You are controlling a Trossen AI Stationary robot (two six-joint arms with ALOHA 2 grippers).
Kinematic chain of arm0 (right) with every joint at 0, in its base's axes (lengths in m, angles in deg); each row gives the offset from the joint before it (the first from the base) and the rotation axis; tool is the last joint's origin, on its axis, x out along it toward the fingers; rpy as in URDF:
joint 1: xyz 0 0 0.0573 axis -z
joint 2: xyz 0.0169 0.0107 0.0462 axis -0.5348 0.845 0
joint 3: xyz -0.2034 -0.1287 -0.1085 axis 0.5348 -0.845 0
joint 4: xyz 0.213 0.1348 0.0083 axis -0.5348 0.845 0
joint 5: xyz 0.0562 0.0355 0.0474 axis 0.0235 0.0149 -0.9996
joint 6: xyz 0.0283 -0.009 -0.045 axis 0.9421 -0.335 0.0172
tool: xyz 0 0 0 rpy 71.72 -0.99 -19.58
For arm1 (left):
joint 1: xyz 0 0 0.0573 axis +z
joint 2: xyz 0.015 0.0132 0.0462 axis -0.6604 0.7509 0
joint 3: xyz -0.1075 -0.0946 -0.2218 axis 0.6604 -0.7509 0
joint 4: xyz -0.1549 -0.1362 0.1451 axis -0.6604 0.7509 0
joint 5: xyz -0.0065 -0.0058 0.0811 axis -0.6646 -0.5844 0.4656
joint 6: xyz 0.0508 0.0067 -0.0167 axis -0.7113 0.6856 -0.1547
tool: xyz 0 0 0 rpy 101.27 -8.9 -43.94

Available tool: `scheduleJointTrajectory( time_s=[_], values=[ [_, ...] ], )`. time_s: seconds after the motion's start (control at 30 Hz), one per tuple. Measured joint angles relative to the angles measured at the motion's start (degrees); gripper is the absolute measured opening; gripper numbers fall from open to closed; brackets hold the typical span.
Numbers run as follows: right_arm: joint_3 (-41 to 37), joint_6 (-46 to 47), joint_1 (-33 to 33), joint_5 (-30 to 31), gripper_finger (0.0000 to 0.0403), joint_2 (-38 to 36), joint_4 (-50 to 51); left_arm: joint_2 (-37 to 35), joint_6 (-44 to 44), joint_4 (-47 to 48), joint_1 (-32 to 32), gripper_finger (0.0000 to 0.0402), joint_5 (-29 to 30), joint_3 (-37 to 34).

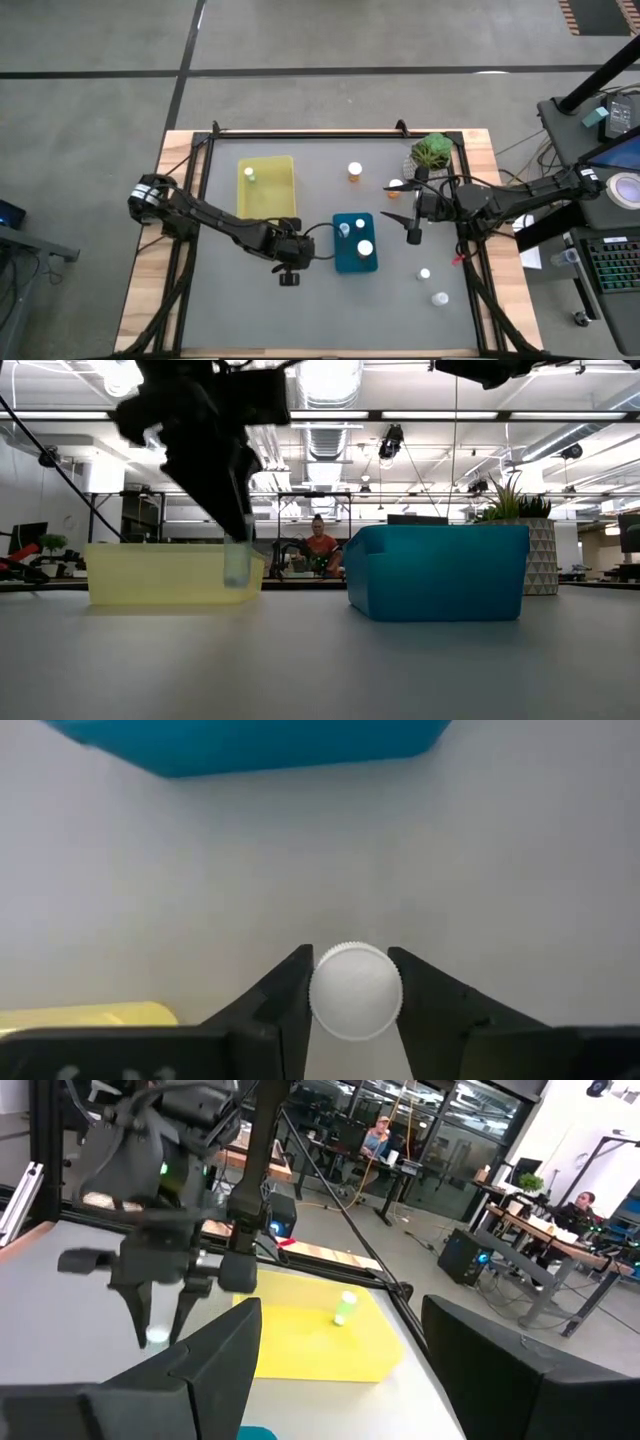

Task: Pick and place medicine bottles into bin by pill shape (circle, oval)
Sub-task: Put the light blue tablet bottle into the yellow bin

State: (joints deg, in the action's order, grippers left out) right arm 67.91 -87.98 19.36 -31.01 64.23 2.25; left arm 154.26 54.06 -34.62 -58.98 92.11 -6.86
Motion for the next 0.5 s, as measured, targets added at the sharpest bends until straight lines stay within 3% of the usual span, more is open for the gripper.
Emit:
scheduleJointTrajectory(
  time_s=[0.3,0.5],
  values=[
    [0.0,0.0,0.0,0.0,0.0267,0.0,0.2,-9.5,0.3,5.3,0.0,0.0099,2.4,-1.1],
    [0.0,0.0,0.0,0.0,0.0267,0.0,0.2,-17.4,4.7,10.8,0.8,0.0101,11.6,-2.5]
  ],
)
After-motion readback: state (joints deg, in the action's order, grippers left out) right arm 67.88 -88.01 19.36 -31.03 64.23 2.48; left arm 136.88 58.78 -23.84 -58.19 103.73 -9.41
